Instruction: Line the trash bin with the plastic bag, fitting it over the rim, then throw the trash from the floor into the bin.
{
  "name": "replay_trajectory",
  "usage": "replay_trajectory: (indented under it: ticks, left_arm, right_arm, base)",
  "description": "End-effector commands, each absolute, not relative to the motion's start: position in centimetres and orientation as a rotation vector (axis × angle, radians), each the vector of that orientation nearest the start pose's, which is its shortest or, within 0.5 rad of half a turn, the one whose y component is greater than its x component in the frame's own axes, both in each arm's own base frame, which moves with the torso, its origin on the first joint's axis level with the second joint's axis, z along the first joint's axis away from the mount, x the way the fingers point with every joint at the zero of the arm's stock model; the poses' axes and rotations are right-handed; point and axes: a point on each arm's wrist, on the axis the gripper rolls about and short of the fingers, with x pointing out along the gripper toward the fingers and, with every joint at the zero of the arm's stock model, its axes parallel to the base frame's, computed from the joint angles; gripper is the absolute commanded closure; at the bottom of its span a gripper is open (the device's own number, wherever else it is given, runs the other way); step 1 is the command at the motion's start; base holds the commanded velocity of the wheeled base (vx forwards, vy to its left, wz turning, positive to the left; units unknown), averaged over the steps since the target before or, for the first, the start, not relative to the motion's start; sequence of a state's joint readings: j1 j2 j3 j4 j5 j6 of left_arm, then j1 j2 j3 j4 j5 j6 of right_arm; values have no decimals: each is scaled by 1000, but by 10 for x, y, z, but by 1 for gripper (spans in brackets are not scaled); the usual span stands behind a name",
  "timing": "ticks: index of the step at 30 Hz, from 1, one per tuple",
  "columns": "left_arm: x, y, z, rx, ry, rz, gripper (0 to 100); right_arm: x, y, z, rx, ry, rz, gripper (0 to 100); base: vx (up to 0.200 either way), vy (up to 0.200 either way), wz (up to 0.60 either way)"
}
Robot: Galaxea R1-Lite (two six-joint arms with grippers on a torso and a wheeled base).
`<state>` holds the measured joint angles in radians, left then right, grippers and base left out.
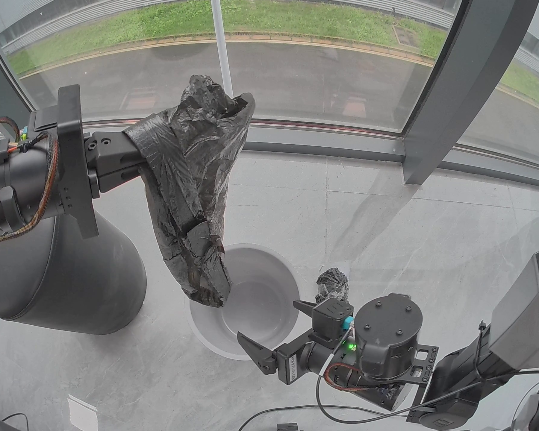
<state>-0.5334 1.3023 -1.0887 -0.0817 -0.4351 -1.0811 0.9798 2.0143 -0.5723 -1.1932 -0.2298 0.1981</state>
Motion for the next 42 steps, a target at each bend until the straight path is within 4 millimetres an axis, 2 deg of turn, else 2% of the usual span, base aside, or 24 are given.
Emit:
replay_trajectory:
  ticks: [1,5,11,13,15,20,30,37,38,42]
  left_arm:
    - [175,-115,312,-983,649,-795,100]
    - [174,-114,313,-983,647,-802,100]
    - [172,-113,314,-983,644,-804,100]
    - [172,-113,314,-983,644,-804,100]
    - [171,-113,315,-983,641,-806,100]
    - [169,-112,316,-984,637,-811,100]
    - [165,-109,317,-985,630,-815,100]
    - [165,-109,317,-985,630,-815,100]
    - [165,-109,317,-985,630,-815,100]
    - [165,-109,317,-986,629,-816,100]
  right_arm:
    - [188,282,69,52,306,724,0]
    - [193,290,65,60,297,702,0]
    - [224,306,61,1,232,618,0]
    - [225,307,60,-8,230,616,0]
    - [237,311,51,-33,224,594,0]
    - [251,317,45,-33,209,559,0]
    - [268,330,34,-69,174,551,0]
    - [272,331,30,-70,176,546,0]
    - [272,332,31,-67,172,546,100]
    - [272,333,32,-61,163,548,100]
  base:
    - [0,0,0]
    - [0,0,0]
    - [0,0,0]
    - [0,0,0]
    - [0,0,0]
    - [0,0,0]
    - [0,0,0]
    - [0,0,0]
    - [0,0,0]
    - [0,0,0]
